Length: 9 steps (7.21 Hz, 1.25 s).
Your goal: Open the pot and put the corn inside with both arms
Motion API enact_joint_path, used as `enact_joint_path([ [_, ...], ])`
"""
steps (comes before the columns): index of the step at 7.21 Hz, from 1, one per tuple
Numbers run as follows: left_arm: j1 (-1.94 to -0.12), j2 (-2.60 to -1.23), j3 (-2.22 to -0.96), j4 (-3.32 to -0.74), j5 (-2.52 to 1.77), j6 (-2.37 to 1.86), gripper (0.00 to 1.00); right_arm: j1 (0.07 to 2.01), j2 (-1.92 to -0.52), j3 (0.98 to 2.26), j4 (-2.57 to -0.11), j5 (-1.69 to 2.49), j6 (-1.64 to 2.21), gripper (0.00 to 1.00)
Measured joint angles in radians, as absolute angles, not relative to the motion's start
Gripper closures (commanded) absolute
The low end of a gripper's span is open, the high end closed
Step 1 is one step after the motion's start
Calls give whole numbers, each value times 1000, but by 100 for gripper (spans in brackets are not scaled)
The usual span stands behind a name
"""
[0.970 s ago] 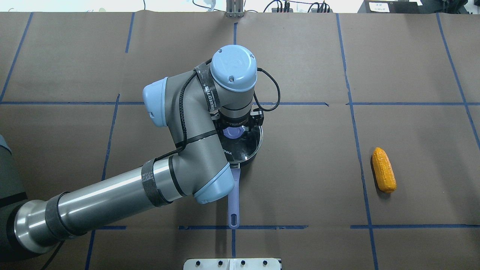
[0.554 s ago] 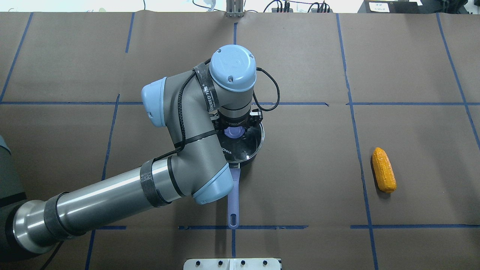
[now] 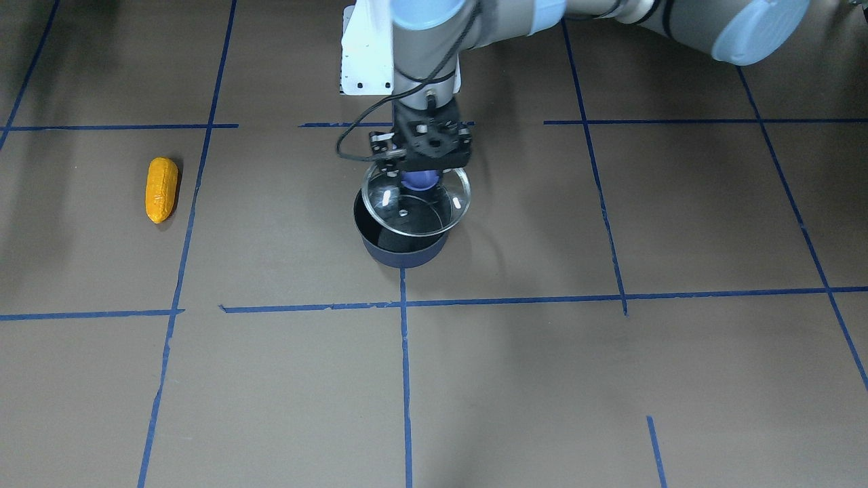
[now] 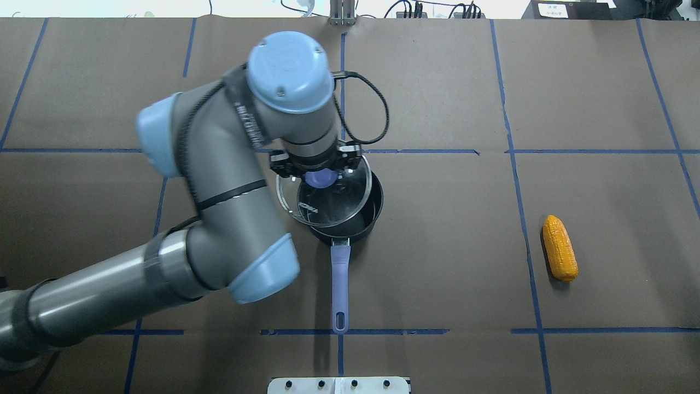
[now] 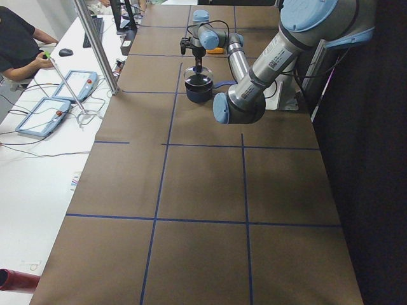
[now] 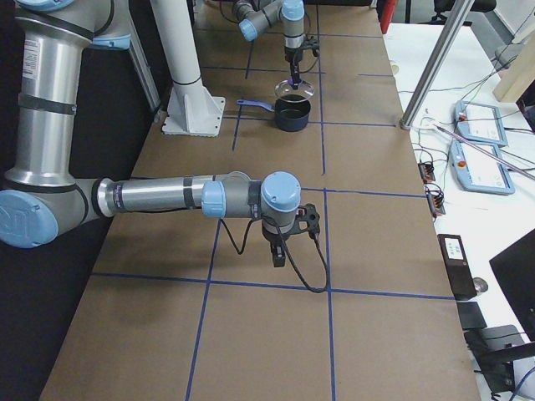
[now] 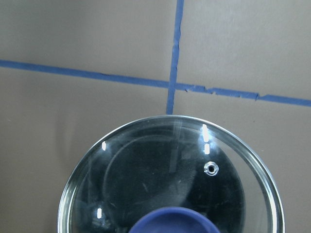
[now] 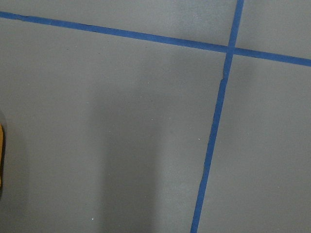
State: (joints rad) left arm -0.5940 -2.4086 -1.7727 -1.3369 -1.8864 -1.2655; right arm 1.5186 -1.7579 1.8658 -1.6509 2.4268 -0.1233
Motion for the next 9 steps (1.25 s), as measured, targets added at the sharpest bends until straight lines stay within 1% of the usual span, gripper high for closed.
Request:
enact_joint_path([
  [1,-619,-2304,-1878,-1329,-1888,-1195,93,1519,-1758,1866,-1651,2427,-123,0],
  [2,-636,-2212,-1944,-1330,-1890,-1122,93,1519,-1758,1865,-1651,2427,-123,0],
  [3,-644,-2134,-1969,-1345,-1890,-1072,93,1518,-1758,1864,-1652,2427,-123,0],
  [4,-647,-2067,-1960,-1402,-1893,-1053,93,1516,-1758,1863,-1652,2427,-122,0],
  [5,-648,-2010,-1918,-1503,-1910,-1049,93,1515,-1758,1862,-1652,2427,-122,0],
  [7,-649,-1963,-1825,-1646,-1951,-1052,91,1510,-1758,1861,-1652,2427,-121,0],
  [8,-649,-1952,-1805,-1662,-1958,-1051,86,1508,-1758,1861,-1652,2427,-121,0],
  [9,-648,-1936,-1796,-1669,-1965,-1048,64,1507,-1758,1861,-1652,2428,-120,0],
])
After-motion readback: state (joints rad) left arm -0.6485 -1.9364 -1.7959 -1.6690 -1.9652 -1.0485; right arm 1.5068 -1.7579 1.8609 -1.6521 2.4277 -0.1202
